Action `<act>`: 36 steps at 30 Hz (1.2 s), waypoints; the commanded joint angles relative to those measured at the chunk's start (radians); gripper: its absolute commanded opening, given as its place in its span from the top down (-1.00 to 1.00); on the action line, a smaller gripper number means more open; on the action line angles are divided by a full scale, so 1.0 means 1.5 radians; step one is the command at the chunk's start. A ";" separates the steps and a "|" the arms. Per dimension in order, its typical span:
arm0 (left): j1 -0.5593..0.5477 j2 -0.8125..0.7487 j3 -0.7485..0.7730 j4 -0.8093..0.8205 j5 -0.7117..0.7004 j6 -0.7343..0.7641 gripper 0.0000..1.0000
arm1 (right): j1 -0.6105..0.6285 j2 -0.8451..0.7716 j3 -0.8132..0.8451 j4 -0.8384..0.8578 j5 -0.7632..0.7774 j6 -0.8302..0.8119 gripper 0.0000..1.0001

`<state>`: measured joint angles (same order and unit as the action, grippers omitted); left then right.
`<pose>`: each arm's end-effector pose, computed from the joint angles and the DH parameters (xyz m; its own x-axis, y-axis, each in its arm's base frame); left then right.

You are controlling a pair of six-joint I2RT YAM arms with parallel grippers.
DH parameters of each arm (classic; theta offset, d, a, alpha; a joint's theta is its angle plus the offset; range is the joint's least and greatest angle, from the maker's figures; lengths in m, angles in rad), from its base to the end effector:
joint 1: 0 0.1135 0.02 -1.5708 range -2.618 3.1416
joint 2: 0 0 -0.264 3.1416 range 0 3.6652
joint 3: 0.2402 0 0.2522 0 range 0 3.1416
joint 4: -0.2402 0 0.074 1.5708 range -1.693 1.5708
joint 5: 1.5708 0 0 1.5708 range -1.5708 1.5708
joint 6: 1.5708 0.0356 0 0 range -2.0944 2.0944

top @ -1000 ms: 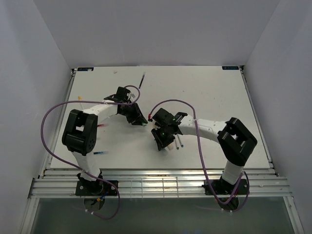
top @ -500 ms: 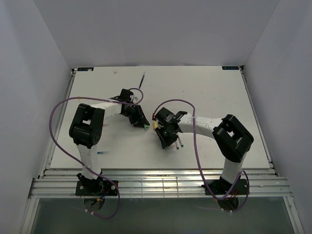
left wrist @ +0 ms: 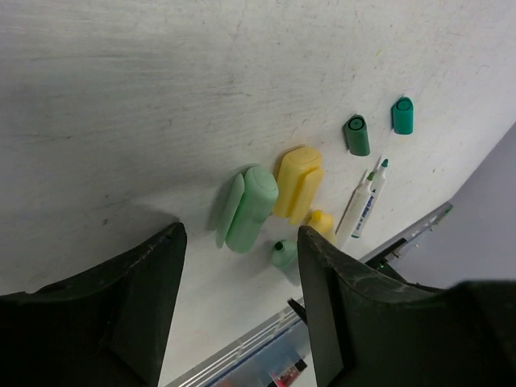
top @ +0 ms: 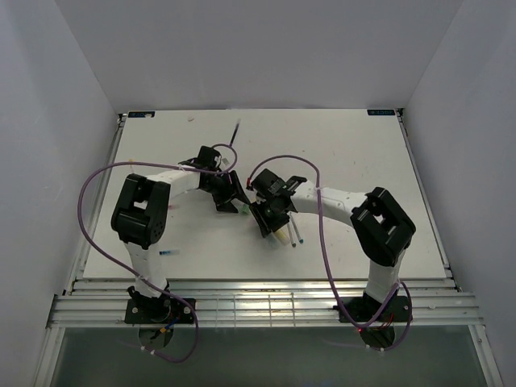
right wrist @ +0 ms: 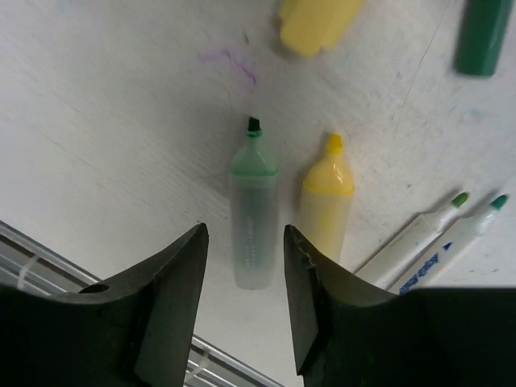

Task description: Open the pen caps

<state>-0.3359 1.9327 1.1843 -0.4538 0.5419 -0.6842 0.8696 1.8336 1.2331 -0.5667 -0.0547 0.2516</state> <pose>0.3446 -0.1398 0.1402 -0.9719 -0.2342 0.0249 -0.2018 0.7737 -0.6006 0.2357 0.2821 0.1788 -0.7680 -0.5243 -0.3679 -0.6046 0.7829 0.1465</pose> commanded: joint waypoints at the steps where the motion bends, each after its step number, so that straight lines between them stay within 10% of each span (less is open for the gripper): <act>1: 0.002 -0.084 -0.007 -0.034 -0.073 0.031 -0.36 | -0.010 -0.021 0.102 -0.020 0.033 -0.008 0.01; 20: 0.074 -0.369 0.042 -0.079 -0.344 0.015 -0.66 | -0.130 0.360 0.777 -0.128 0.110 0.078 -0.53; 26: 0.074 -0.410 0.025 -0.017 -0.364 0.030 -0.67 | -0.139 0.366 0.645 0.105 0.116 0.115 -0.58; 36: 0.074 -0.142 0.162 0.051 -0.254 0.209 -0.45 | -0.147 0.231 0.502 0.082 0.123 0.107 -0.57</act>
<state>-0.2226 1.5772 1.2995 -0.4160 0.0811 -0.5076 0.6563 2.3390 2.0502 -0.4686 0.1303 0.4194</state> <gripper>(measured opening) 0.728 0.786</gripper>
